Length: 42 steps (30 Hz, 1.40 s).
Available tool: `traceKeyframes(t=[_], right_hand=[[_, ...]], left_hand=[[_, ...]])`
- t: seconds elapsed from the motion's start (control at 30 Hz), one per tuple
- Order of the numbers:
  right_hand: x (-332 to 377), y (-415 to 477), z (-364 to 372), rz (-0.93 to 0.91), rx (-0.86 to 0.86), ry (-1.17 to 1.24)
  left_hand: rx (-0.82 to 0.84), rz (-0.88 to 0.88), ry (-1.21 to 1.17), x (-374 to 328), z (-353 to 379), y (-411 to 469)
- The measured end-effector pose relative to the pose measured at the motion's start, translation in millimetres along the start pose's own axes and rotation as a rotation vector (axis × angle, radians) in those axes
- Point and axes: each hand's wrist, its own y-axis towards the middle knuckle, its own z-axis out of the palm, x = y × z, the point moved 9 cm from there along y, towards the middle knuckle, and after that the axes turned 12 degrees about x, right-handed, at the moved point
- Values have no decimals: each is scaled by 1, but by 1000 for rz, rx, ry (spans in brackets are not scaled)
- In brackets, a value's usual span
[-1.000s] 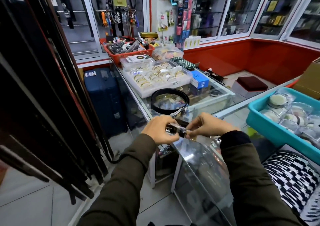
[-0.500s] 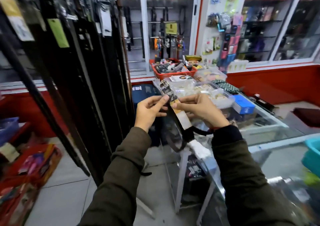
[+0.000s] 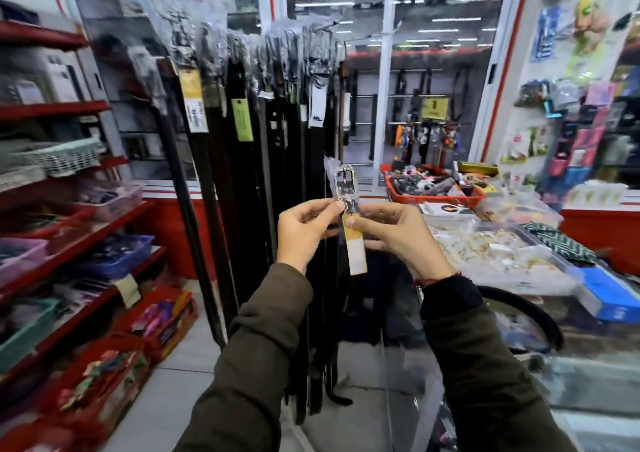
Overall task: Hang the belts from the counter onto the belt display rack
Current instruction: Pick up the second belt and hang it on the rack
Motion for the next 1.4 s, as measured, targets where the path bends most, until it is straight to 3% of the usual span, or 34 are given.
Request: traceKeyframes(t=[0.13, 0.3, 0.5, 0.6, 0.7, 0.77, 1.07, 1.4], right_hand=[[14, 20, 3, -45, -110, -337], [39, 27, 16, 41, -144, -705], [72, 38, 27, -149, -161, -856], [79, 43, 30, -257, -57, -552], [71, 49, 30, -239, 25, -58], [67, 54, 33, -237, 20, 90], [98, 88, 70, -347, 148, 228], [157, 123, 132, -493, 176, 353]], left_hand=[[-70, 38, -37, -16, -15, 1], [-117, 90, -27, -34, -26, 6], [-152, 121, -57, -49, -32, 15], [-147, 134, -80, -58, -31, 20], [-141, 165, -77, -67, -33, 26], [-136, 188, -59, -73, -36, 29], [-212, 319, -50, -116, -70, 32], [-264, 422, 84, -195, -116, 22]])
